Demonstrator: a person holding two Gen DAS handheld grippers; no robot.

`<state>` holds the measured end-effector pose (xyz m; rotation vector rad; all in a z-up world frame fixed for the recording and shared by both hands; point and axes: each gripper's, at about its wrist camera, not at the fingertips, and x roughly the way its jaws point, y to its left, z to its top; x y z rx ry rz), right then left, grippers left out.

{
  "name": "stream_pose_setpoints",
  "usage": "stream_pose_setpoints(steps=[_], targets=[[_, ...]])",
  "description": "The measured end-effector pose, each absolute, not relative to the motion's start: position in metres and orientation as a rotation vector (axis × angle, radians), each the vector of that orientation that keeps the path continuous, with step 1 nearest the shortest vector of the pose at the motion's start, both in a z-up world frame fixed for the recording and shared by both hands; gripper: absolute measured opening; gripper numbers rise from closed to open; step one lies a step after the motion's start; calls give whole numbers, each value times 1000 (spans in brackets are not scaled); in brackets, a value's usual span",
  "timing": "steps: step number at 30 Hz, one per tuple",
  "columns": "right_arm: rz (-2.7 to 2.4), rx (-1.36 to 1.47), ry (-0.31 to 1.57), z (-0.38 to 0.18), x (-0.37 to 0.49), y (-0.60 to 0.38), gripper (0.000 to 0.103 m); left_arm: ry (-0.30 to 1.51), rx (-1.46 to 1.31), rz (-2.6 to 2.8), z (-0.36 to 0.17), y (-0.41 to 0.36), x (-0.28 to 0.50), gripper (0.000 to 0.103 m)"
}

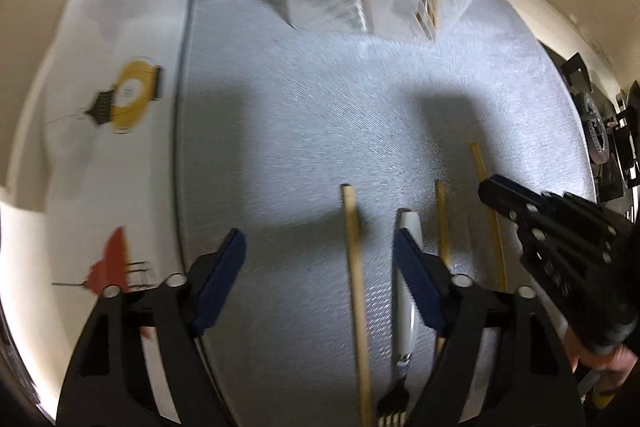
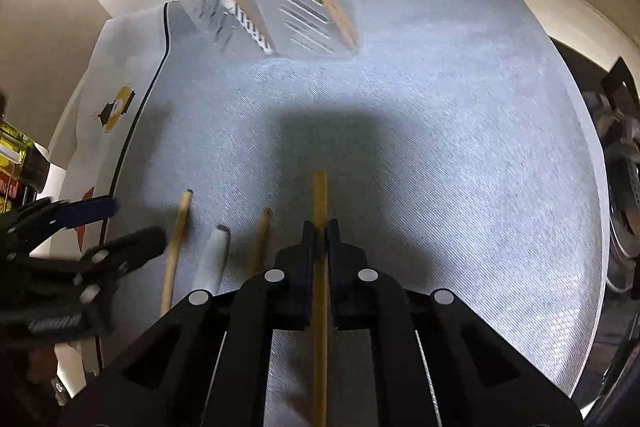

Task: Organize utensils
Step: 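Grasp a chopstick with the right gripper while the left gripper grasps another chopstick, then lift both held chopsticks and carry them over the clear container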

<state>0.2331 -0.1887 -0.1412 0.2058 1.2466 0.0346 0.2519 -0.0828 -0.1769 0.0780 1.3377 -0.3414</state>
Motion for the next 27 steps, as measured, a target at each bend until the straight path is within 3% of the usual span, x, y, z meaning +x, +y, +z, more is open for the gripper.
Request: stream_pose_setpoints(steps=[7,9,10,11,16,27], targets=[[31,227,1255,-140,223,-207,7,1382,209,-331,-188,-111,266,42],[33,230,1255,-139,222,-209,7,1378,242,-327,-185,-117,268,30],[37,232,1255,-139,222,-210,7,1378,241,-329,-183,-118,269,14],[38,232,1256,-139,222,-209,7,1386,237,-337,-181,-119,271,8],[60,244,1225,-127,224,-210,7,1381,155,-358,-168,-108,274,6],[157,288,1024,-43,217,-221,7,1019,39,-443,-23,-60,231,6]])
